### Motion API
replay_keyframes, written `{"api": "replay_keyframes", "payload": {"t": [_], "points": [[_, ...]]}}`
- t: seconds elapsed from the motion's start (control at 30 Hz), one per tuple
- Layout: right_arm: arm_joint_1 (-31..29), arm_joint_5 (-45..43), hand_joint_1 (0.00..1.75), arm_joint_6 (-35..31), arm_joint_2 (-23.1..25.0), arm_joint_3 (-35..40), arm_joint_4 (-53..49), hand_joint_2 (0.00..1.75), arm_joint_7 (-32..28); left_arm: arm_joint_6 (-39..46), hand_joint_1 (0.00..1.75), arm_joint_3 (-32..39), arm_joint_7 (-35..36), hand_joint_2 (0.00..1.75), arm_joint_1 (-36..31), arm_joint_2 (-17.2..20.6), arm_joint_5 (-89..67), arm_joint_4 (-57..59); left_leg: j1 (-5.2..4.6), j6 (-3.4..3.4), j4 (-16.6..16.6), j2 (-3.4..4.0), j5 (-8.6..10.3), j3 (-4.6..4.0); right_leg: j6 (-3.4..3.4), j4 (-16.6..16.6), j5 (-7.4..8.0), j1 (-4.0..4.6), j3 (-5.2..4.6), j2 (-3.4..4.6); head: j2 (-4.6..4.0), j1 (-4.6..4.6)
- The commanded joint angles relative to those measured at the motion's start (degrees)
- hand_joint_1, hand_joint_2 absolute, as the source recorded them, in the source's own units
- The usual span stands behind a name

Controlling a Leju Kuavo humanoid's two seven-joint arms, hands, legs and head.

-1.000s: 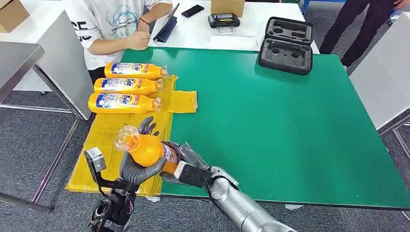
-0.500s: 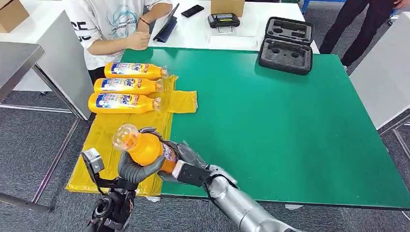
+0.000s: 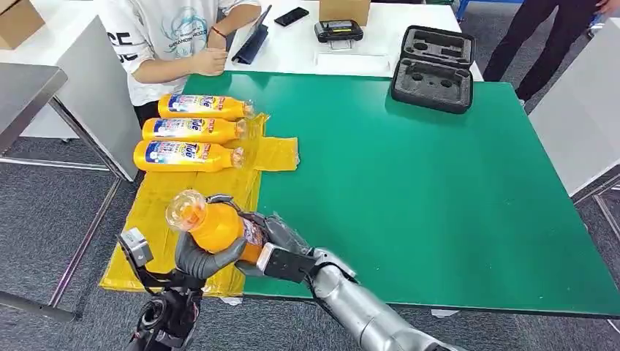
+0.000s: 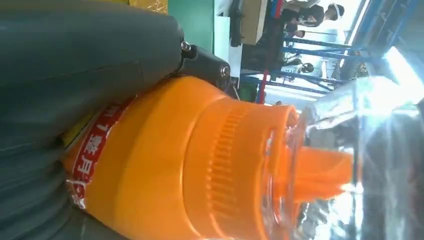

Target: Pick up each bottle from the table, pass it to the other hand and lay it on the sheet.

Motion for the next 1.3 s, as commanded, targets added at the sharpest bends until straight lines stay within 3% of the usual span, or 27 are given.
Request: {"api": "replay_keyframes", "payload": {"t": [0.03, 0.1, 0.13, 0.2, 0.37, 0.73, 0.9, 0.93, 0.97, 1.13, 1.3], "points": [[-3.0, 1.0, 0.00, -0.8, 0.5, 1.6, 7.1, 1.75, 0.6, -0.5, 1.75, -1.0, 0.3, 1.75, -0.9, 0.3, -0.5, 0.1, 0.03, -0.04, 0.0, -0.02, -0.04, 0.11, -0.05, 0.0, -0.04, 0.03, 0.11, -0.02, 0.00, 0.00], [-3.0, 1.0, 0.00, -0.8, 0.5, 1.6, 7.1, 1.75, 0.6, -0.5, 1.75, -1.0, 0.3, 1.75, -0.9, 0.3, -0.5, 0.1, 0.07, -0.11, 0.0, -0.05, -0.23, 0.50, -0.14, 0.0, -0.23, 0.08, 0.52, -0.04, 0.00, -0.02], [-3.1, 1.2, 0.00, -1.4, 0.5, 0.6, 7.4, 0.00, 0.6, 0.6, 1.75, -0.6, 0.5, 1.75, -0.8, 0.1, -1.6, 0.0, 0.02, -0.05, 0.0, -0.10, -0.06, 0.19, -0.06, 0.0, -0.09, 0.02, 0.22, -0.09, 0.00, 0.02], [-3.3, 1.7, 0.00, -2.4, 0.4, -1.2, 7.0, 0.00, 0.6, 1.5, 1.75, 0.1, 0.5, 1.75, -0.3, 0.1, -2.5, -0.6, 0.07, -0.11, 0.0, 0.01, -0.21, 0.49, -0.13, 0.0, -0.19, 0.07, 0.49, 0.01, 0.00, -0.07], [-3.4, 1.2, 0.00, -3.8, -1.4, -3.8, 5.2, 0.00, 0.6, 4.1, 1.75, 0.9, 0.4, 1.75, 0.7, 0.6, -5.2, -1.1, 0.02, -0.04, 0.0, -0.05, -0.04, 0.12, -0.05, 0.0, -0.05, 0.02, 0.14, -0.04, 0.00, 0.02], [-1.2, 1.9, 0.00, -6.3, -3.9, -6.8, 0.1, 0.00, 0.6, 7.7, 1.75, 2.8, 0.2, 1.75, 0.2, 1.6, -7.4, -1.1, 0.04, -0.07, 0.0, -0.10, -0.09, 0.27, -0.08, -0.1, -0.11, 0.05, 0.31, -0.09, 0.00, 0.00], [4.3, 3.1, 0.00, -7.8, -6.8, -12.4, -9.7, 0.00, 0.6, 15.1, 1.75, 5.4, -0.3, 1.75, -2.0, 2.4, -13.4, -3.4, 0.06, -0.06, 0.0, -0.18, -0.03, 0.14, -0.07, -0.1, -0.07, 0.07, 0.20, -0.17, 0.00, 0.02], [5.2, 3.4, 0.00, -7.6, -7.3, -13.1, -11.4, 0.00, 0.6, 16.4, 1.75, 6.1, -0.1, 1.75, -2.7, 2.7, -14.5, -4.0, 0.11, -0.12, 0.0, -0.23, -0.18, 0.46, -0.15, -0.1, -0.23, 0.12, 0.54, -0.21, 0.00, 0.00], [6.3, 4.1, 0.00, -7.0, -7.7, -13.7, -13.5, 0.00, 0.9, 17.6, 1.75, 6.9, 0.3, 1.75, -3.3, 3.0, -15.9, -4.6, 0.06, -0.06, 0.0, -0.25, -0.04, 0.12, -0.07, 0.0, -0.10, 0.07, 0.20, -0.24, 0.00, 0.00], [11.1, 8.9, 0.00, -6.0, -9.6, -15.9, -23.8, 0.00, 2.6, 28.0, 1.75, 9.8, 1.9, 1.75, -7.5, 5.4, -28.7, -5.3, 0.06, -0.10, 0.0, -0.23, -0.08, 0.22, -0.11, 0.0, -0.14, 0.07, 0.28, -0.21, 0.00, 0.00], [15.2, 7.2, 0.00, -2.1, -10.4, -20.0, -33.8, 0.00, 2.4, 36.2, 1.75, 11.9, 5.3, 1.75, -10.7, 8.8, -40.1, -6.2, 0.08, -0.10, 0.0, -0.22, -0.09, 0.16, -0.11, 0.0, -0.15, 0.09, 0.22, -0.20, 0.00, 0.00]]}}
